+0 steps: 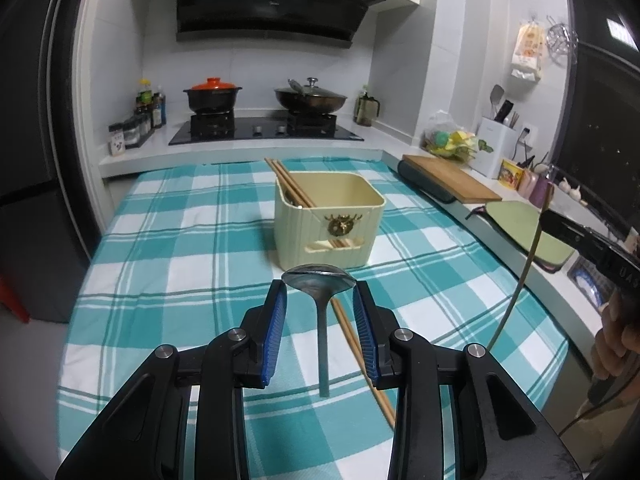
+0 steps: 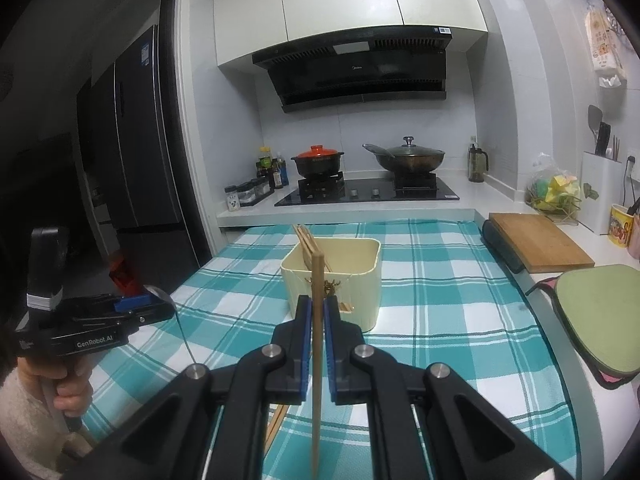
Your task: Organize utensils
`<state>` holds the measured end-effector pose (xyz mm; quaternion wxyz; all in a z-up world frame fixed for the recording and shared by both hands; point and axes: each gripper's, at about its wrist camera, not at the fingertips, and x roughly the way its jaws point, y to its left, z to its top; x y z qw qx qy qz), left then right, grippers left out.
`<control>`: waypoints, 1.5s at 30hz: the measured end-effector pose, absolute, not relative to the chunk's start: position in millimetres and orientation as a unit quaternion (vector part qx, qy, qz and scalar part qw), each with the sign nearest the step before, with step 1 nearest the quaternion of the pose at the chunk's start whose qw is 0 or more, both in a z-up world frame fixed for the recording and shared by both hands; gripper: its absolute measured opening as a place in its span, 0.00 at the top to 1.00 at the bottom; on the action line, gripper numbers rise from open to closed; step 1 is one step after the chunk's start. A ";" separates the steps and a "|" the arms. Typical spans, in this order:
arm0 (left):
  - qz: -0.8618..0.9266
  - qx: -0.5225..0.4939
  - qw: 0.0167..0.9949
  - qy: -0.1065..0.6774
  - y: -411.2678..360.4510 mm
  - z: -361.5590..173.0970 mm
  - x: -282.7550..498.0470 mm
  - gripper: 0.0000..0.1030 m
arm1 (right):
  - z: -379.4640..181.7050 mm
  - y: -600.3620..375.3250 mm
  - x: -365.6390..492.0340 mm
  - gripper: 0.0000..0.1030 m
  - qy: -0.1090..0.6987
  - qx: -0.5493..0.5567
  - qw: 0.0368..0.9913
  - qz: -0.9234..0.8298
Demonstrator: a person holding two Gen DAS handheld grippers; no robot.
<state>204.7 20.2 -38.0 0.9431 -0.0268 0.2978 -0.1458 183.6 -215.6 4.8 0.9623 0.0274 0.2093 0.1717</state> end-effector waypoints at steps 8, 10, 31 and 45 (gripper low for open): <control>-0.130 -0.031 0.939 0.317 23.4 -45.0 212.7 0.99 | 3.4 -211.1 185.2 0.94 0.213 0.030 0.960 0.178; -0.126 -0.037 0.936 0.325 29.5 -49.4 215.8 0.98 | 3.6 -211.9 185.3 0.94 0.214 0.031 0.960 0.178; 0.054 -0.284 0.839 0.461 180.9 -170.4 262.2 0.29 | -9.6 -215.9 189.9 0.94 0.230 0.052 0.952 0.193; 0.013 -0.077 0.864 0.497 79.4 -208.0 378.9 0.26 | -21.4 -228.3 198.7 0.94 0.243 0.067 0.950 0.187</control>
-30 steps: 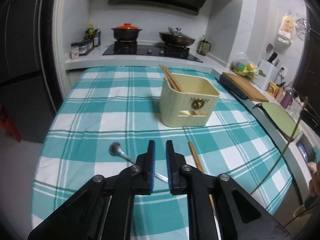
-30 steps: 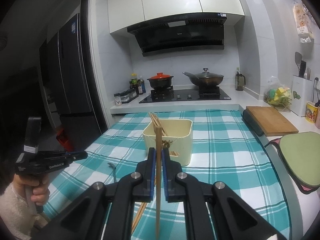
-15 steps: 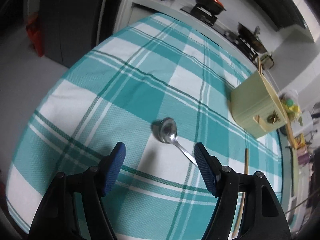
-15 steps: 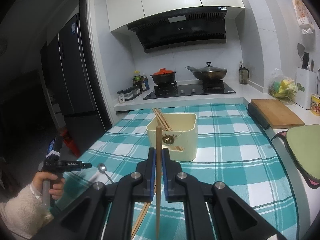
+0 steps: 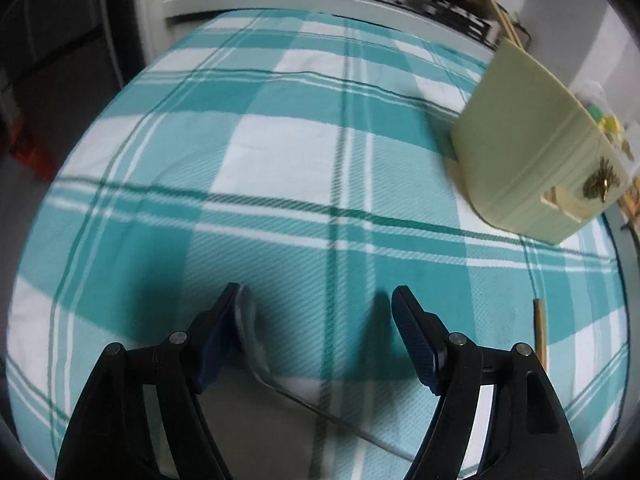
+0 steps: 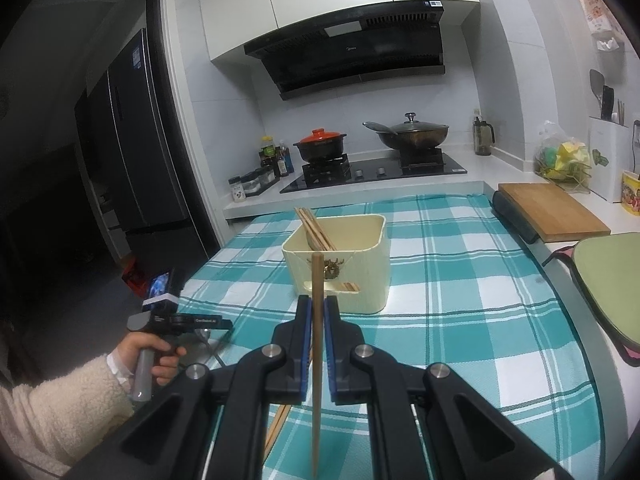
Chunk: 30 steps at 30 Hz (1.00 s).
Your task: Organize utensils
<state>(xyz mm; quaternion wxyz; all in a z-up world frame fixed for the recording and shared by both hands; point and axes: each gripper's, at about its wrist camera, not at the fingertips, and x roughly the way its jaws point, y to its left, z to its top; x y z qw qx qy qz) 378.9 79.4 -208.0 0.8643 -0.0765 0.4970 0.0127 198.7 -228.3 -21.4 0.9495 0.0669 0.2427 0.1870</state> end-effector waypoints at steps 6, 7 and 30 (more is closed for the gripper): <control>-0.059 -0.090 0.870 0.481 73.2 -188.2 371.4 0.26 | -24.4 -236.0 202.1 0.94 0.245 0.075 0.949 0.181; -0.050 -0.104 0.872 0.476 79.0 -184.4 367.0 0.24 | -24.5 -237.4 202.1 0.94 0.244 0.076 0.950 0.181; -0.169 0.077 0.848 0.496 2.0 -202.6 367.7 0.74 | -42.5 -272.8 213.7 0.94 0.250 0.111 0.947 0.170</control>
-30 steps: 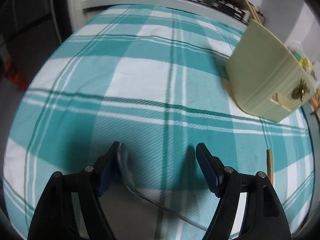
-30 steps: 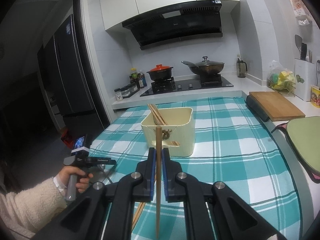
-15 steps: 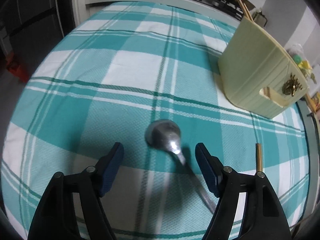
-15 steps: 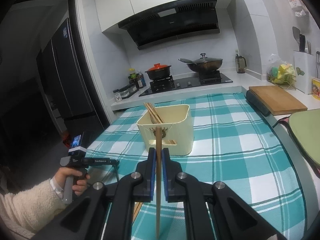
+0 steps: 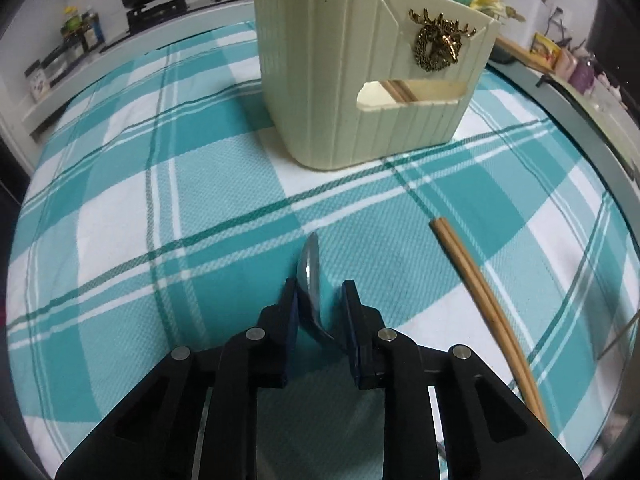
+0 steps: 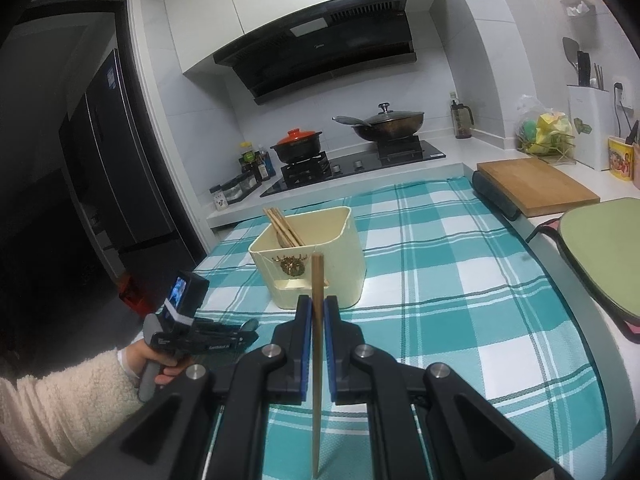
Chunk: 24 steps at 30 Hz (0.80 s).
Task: Organize utensils
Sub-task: 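Lift the spoon with the left tool toward the holder while the right tool holds the chopstick above it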
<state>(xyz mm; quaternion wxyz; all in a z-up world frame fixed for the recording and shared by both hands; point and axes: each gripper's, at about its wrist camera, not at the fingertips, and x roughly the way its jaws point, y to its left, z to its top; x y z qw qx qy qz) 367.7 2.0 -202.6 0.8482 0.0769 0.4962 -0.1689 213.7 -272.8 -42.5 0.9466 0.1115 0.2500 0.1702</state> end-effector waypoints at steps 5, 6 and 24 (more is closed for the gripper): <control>-0.134 0.105 0.851 0.497 5.8 -202.8 347.3 0.62 | -44.8 -271.1 216.0 0.94 0.253 0.112 0.945 0.178; -0.128 0.102 0.851 0.498 8.5 -202.3 346.2 0.60 | -45.0 -270.1 216.0 0.94 0.253 0.111 0.944 0.179; 0.051 -0.030 0.866 0.497 -7.9 -204.8 367.1 0.67 | -45.0 -263.9 216.2 0.94 0.252 0.110 0.944 0.182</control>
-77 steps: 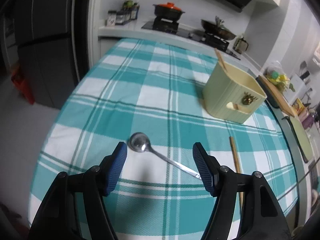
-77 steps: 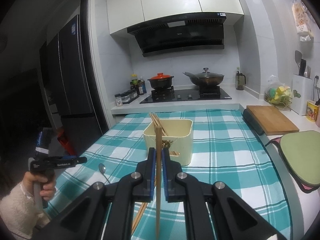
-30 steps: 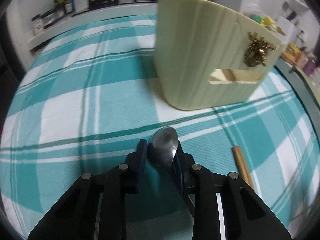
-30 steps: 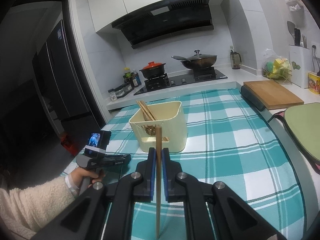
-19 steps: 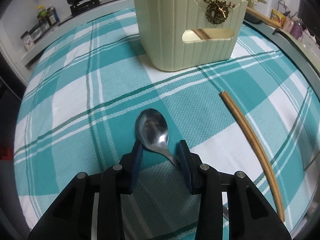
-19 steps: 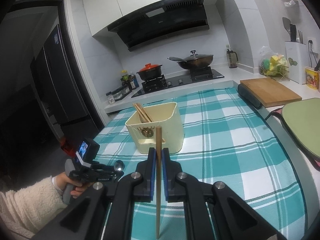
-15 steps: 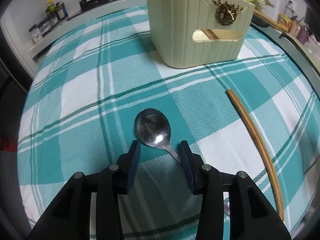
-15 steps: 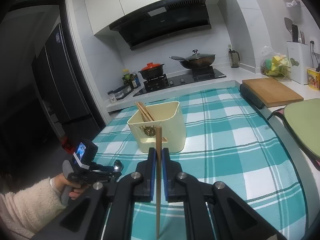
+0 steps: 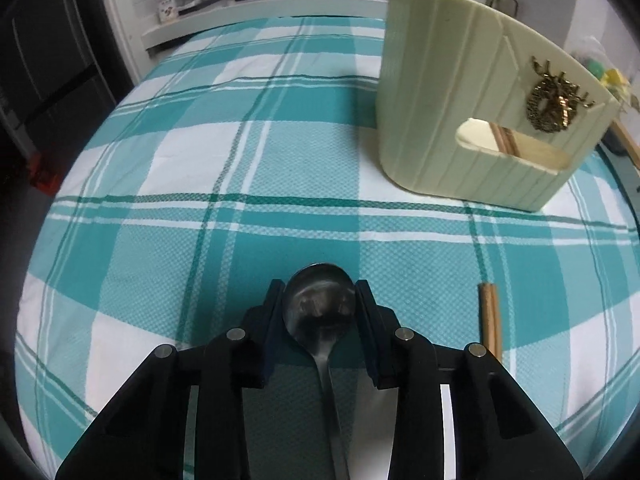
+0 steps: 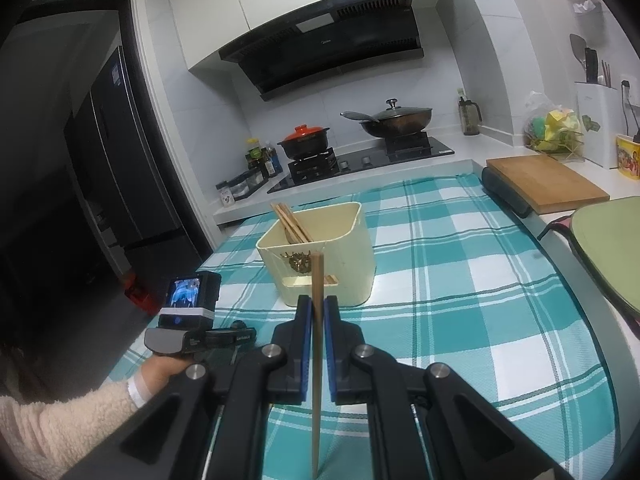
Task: Organize utensils
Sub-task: 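Lift the spoon with the left tool toward the holder while the right tool holds the chopstick above it, then lower the spoon and chopstick into the cream holder and open both tools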
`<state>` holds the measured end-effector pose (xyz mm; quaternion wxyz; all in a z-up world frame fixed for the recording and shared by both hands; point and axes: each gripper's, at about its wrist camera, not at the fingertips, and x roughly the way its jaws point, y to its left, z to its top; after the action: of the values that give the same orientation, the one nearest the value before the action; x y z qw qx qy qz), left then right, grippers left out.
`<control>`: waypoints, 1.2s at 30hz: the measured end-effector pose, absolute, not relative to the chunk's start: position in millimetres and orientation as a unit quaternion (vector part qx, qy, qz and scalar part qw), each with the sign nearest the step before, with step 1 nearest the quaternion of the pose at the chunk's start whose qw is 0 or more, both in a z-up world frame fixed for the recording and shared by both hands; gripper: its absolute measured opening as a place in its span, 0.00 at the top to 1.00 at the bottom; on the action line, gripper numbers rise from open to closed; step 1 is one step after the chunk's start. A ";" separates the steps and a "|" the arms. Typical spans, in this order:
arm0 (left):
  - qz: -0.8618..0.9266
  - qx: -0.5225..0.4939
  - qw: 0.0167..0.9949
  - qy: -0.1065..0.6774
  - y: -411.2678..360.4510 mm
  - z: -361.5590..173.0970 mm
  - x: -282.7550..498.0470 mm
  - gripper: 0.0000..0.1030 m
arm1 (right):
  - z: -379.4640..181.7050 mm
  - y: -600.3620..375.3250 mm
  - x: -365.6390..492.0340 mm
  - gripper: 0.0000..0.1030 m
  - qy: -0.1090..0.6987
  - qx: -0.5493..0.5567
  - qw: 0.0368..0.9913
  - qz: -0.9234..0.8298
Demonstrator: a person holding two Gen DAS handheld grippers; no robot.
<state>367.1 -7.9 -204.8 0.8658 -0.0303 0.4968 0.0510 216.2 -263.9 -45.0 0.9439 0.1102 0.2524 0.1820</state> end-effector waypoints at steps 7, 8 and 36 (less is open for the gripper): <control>-0.035 -0.045 0.901 0.430 4.2 -157.4 325.9 0.67 | -35.5 -269.3 214.1 0.94 0.240 0.105 0.948 0.180; -0.045 -0.043 0.908 0.415 3.4 -146.6 317.2 0.67 | -34.1 -269.3 213.6 0.94 0.239 0.104 0.949 0.180; -0.112 -0.044 0.947 0.299 15.4 -34.7 256.6 0.99 | 7.3 -236.3 212.5 0.94 0.216 0.065 0.955 0.194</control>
<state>256.6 15.4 -34.7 0.9467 -0.0445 0.2987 -0.1117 212.5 -236.3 7.3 0.9548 0.0651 0.2159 0.1935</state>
